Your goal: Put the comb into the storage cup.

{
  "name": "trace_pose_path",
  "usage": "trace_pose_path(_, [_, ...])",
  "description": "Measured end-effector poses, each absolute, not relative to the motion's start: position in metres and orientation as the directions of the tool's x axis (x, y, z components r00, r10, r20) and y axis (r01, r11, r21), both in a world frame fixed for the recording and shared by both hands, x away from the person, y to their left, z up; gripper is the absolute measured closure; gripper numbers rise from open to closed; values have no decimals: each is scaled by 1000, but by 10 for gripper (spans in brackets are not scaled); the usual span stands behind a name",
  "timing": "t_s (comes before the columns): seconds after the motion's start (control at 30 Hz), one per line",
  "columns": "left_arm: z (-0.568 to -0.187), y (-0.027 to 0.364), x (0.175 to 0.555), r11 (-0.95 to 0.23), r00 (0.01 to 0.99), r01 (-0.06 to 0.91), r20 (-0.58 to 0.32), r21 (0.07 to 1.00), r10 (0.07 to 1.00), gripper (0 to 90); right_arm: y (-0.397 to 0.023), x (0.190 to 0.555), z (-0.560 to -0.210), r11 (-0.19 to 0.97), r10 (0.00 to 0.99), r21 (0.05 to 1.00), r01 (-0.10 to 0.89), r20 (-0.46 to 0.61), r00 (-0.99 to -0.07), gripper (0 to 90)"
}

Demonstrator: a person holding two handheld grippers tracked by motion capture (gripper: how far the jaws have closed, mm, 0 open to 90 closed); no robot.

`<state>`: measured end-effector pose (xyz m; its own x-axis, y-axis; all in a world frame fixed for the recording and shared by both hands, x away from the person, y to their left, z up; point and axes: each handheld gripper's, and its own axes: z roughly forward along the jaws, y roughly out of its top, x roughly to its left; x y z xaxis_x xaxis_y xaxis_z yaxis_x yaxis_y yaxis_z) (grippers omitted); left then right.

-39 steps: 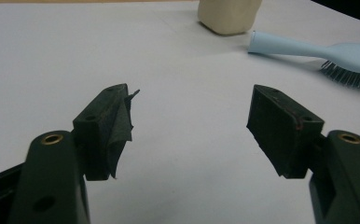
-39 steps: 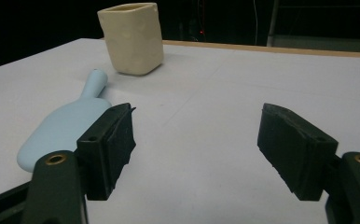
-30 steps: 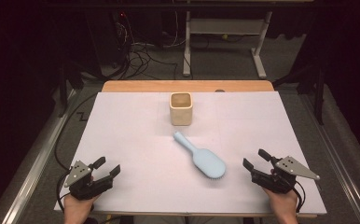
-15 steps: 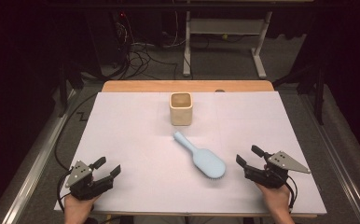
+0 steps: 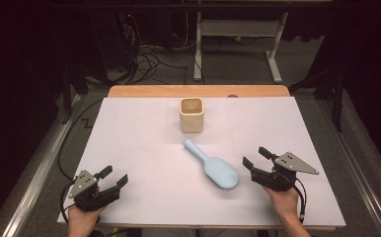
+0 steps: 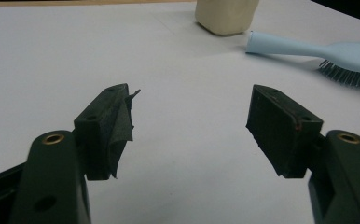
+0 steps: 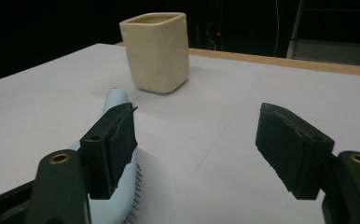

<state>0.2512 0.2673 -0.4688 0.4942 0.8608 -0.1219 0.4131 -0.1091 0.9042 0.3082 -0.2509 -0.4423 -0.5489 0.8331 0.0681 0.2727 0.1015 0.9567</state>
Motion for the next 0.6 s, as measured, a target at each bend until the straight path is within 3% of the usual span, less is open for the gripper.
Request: trace_pose_path(0.6, [-469,267,251,-107,496,412,-124,905,859,315,-233,323,-442,109,821,952,285,75,-565,306])
